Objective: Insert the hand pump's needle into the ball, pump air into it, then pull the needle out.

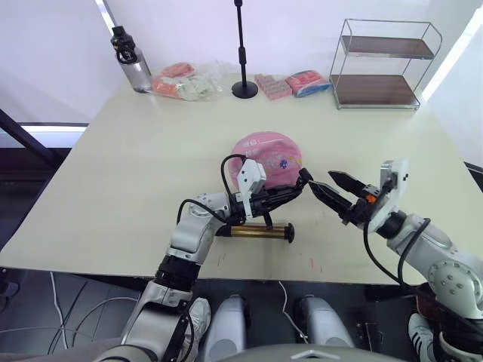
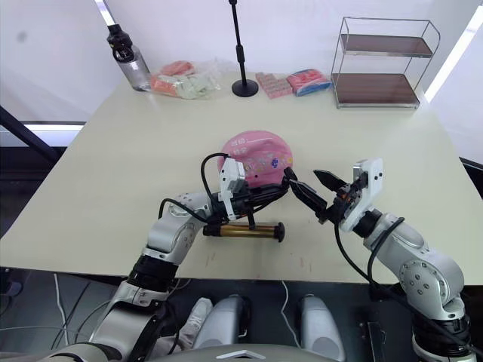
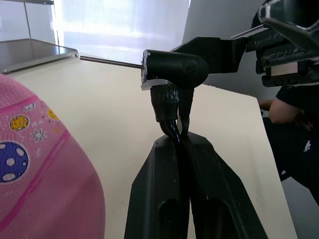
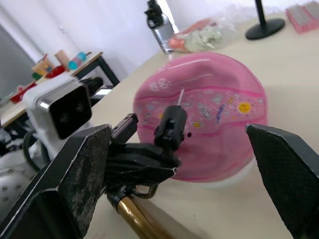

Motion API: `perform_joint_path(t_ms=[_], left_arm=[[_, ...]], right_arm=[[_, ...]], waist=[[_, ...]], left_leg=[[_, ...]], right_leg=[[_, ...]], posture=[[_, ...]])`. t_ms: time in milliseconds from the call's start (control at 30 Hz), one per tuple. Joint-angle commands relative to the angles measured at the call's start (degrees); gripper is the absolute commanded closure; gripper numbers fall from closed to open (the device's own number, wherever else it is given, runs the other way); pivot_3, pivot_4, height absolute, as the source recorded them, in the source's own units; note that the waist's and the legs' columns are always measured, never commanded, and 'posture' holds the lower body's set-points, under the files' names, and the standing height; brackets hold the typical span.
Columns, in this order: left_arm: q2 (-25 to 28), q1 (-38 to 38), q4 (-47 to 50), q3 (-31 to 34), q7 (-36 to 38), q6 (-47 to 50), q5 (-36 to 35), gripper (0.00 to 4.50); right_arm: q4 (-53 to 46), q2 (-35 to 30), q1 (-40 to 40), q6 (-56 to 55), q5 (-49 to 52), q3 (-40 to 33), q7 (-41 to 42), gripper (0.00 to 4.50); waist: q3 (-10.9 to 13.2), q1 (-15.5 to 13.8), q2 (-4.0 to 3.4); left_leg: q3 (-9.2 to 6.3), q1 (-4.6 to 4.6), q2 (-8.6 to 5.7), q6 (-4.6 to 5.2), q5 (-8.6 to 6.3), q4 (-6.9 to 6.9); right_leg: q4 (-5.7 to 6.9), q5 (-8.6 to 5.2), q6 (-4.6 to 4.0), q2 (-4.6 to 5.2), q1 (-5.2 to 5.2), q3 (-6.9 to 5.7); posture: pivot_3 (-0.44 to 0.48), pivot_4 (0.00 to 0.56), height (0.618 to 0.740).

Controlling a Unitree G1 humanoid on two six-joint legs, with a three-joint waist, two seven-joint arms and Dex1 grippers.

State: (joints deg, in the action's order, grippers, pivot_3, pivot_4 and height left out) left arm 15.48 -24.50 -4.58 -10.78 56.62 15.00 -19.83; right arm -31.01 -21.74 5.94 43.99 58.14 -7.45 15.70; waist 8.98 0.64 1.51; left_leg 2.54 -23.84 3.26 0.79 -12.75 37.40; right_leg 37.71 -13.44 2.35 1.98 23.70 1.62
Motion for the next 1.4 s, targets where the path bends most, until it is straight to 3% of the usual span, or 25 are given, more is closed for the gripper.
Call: perform_joint_path(t_ms=[33, 400, 967, 1133, 1167, 1200, 1367, 1400], left_arm=[[-1.34, 0.28, 2.58, -0.66, -0.9, -1.37, 0.06, 4.46], [-2.37, 0.86, 2.34, -1.75, -0.76, -2.42, 0.75, 4.46], [-2.47, 1.21, 2.13, -2.76, -0.11, -3.26, 1.26, 4.46], [-2.74, 1.44, 2.1, -3.01, -0.31, -3.48, 1.51, 4.5], [-2.76, 1.49, 1.99, -3.03, -0.37, -3.59, 1.57, 4.5], [-2.78, 1.51, 1.87, -2.99, -0.4, -3.64, 1.57, 4.5], [-2.73, 1.75, 1.72, -2.87, -0.54, -3.77, 1.58, 4.5], [-2.7, 1.87, 1.81, -2.89, -0.54, -3.72, 1.56, 4.5]], right_arm=[[-3.54, 1.74, 1.7, 2.46, 5.26, -0.42, -6.3, 0.0], [-1.94, 2.18, 4.39, 8.02, 15.2, -0.47, -19.98, 0.0], [0.34, 0.17, 5.23, 8.13, 15.96, 1.04, -21.58, 0.0], [0.26, -0.27, 4.59, 8.07, 15.08, 1.5, -20.9, 1.41], [0.22, -0.36, 4.48, 8.03, 14.93, 1.52, -20.82, 2.04], [0.22, -0.43, 4.38, 8.02, 14.82, 1.55, -20.77, 2.16], [0.29, -0.74, 3.98, 7.85, 14.28, 1.39, -20.28, 4.14], [0.33, -0.73, 3.96, 7.79, 14.25, 1.32, -20.23, 4.15]], waist=[[0.0, 0.0, 0.0], [0.0, 0.12, 0.0], [0.0, 0.13, 0.0], [0.0, 0.13, 0.0], [0.0, 0.13, 0.0], [0.0, 0.13, 0.0], [0.0, 0.13, 0.0], [0.0, 0.13, 0.0]], left_leg=[[0.0, -0.01, 0.0, 0.0, 0.0, 0.0], [-0.01, -0.02, 0.01, 0.01, 0.0, 0.0], [0.0, -0.05, 0.01, 0.01, 0.0, -0.03], [0.0, -0.06, 0.01, 0.01, -0.01, -0.03], [0.0, -0.06, 0.01, 0.01, -0.01, -0.03], [0.0, -0.06, 0.01, 0.01, -0.01, -0.03], [0.0, -0.06, 0.01, 0.02, -0.01, -0.06], [0.0, -0.07, 0.01, 0.02, -0.01, -0.06]], right_leg=[[0.0, 0.0, 0.0, 0.0, 0.01, 0.0], [-0.02, -0.12, -0.15, 0.0, 0.01, 0.0], [-0.08, -0.17, -0.08, 0.0, 0.02, 0.0], [-0.08, -0.18, -0.07, 0.0, 0.02, 0.0], [-0.09, -0.19, -0.06, 0.0, 0.02, 0.0], [-0.09, -0.19, -0.06, 0.0, 0.02, 0.0], [-0.12, -0.22, -0.02, 0.01, 0.03, 0.0], [-0.12, -0.22, -0.02, 0.01, 0.03, 0.0]], posture=[[0.0, 0.15, 0.74], [0.0, 0.15, 0.74], [0.0, 0.15, 0.74], [0.0, 0.15, 0.74], [0.0, 0.15, 0.74], [0.0, 0.15, 0.74], [0.0, 0.15, 0.74], [0.0, 0.15, 0.74]])
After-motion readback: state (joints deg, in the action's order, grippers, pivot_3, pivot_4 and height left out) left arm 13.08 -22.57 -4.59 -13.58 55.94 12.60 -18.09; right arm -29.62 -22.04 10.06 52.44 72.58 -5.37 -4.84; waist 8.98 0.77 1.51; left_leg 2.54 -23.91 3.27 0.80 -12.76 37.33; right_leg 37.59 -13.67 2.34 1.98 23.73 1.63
